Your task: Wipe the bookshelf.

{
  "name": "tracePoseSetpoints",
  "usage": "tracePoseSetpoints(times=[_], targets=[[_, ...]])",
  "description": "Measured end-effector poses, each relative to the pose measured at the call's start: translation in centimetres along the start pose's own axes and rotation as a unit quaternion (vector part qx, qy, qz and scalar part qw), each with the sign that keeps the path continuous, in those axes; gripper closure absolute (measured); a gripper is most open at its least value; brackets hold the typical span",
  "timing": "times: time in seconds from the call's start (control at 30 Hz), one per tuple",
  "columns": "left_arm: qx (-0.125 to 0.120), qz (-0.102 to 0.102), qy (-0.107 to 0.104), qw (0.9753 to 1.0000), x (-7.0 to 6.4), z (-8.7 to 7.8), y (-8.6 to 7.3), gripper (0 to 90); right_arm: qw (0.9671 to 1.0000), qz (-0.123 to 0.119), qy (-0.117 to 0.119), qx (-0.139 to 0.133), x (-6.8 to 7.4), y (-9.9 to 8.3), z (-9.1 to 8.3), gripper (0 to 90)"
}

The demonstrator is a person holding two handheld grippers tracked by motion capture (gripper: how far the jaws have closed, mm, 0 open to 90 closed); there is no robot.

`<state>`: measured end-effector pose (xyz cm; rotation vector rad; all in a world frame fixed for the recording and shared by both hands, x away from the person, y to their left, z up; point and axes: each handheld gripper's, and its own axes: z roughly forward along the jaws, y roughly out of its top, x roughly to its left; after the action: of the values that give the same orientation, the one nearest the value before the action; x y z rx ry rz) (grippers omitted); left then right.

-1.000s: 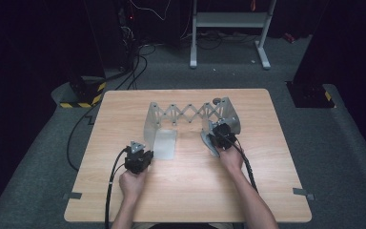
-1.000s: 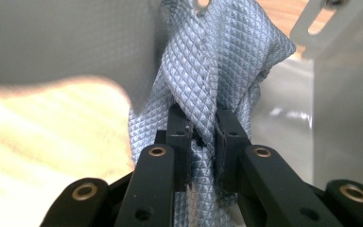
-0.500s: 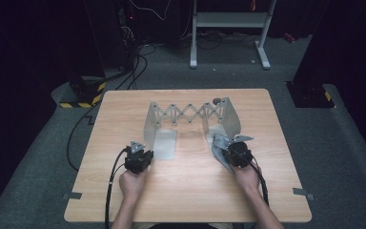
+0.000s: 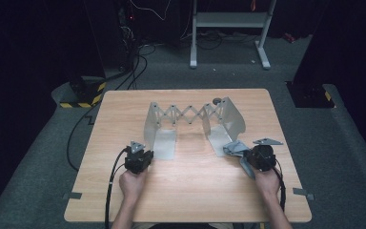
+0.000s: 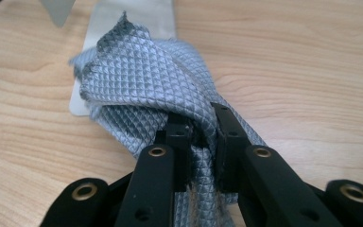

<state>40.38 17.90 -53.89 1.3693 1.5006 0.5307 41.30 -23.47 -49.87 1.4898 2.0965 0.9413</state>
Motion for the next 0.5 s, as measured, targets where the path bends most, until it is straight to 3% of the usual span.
tracePoseSetpoints(times=[0.33,0.5], targets=[[0.001,0.001,0.000,1.0000,0.0,0.0,0.0,82.1,0.9993,0.023,-0.014,-0.025,-1.7,0.2,-1.9,80.1],[0.000,0.000,0.001,1.0000,0.0,0.0,0.0,82.1,0.9988,0.035,-0.022,-0.026,-2.7,1.3,-0.9,80.1]])
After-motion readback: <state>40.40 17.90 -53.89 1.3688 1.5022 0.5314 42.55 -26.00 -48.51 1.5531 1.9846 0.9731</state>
